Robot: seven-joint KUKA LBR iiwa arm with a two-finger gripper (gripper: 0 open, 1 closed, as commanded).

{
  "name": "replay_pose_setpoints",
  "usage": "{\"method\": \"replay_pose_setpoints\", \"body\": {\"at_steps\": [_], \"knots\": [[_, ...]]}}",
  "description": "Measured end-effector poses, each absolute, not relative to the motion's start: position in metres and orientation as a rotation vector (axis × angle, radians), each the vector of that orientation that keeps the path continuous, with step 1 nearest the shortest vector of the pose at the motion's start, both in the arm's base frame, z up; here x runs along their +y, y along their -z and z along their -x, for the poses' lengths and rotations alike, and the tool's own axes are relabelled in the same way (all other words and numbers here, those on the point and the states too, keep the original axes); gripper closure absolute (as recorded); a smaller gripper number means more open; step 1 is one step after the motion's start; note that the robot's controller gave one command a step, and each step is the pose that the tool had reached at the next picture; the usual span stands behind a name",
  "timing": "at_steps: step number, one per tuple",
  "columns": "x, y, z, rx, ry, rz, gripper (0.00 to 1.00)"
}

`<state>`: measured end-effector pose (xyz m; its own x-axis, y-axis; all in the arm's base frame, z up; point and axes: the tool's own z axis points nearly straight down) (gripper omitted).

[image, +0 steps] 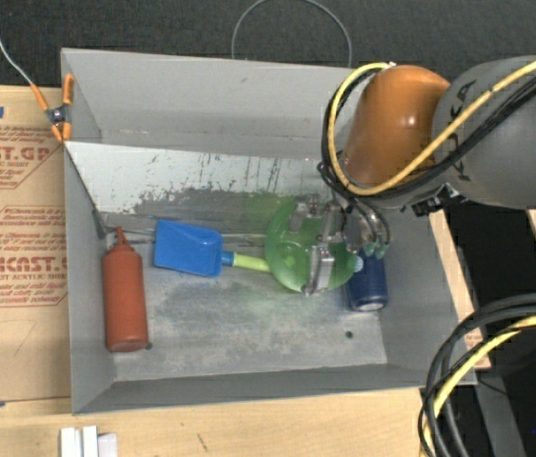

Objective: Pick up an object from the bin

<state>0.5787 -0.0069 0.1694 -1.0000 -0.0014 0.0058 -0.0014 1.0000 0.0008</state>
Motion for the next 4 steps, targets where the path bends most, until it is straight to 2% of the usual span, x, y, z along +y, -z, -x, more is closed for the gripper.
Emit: {"method": "replay_pose_setpoints", "body": {"at_steps": [1, 2, 3, 4], "knots": [[-0.007, -0.174, -0.58, -3.144, 0.001, -0.002, 0.0], [-0.026, -0.069, -0.587, -3.13, 0.005, 0.158, 0.0], [-0.015, -0.071, -0.591, -3.137, 0.001, 0.162, 0.0], [-0.024, -0.071, -0.588, -3.134, 0.006, 0.157, 0.0]]}}
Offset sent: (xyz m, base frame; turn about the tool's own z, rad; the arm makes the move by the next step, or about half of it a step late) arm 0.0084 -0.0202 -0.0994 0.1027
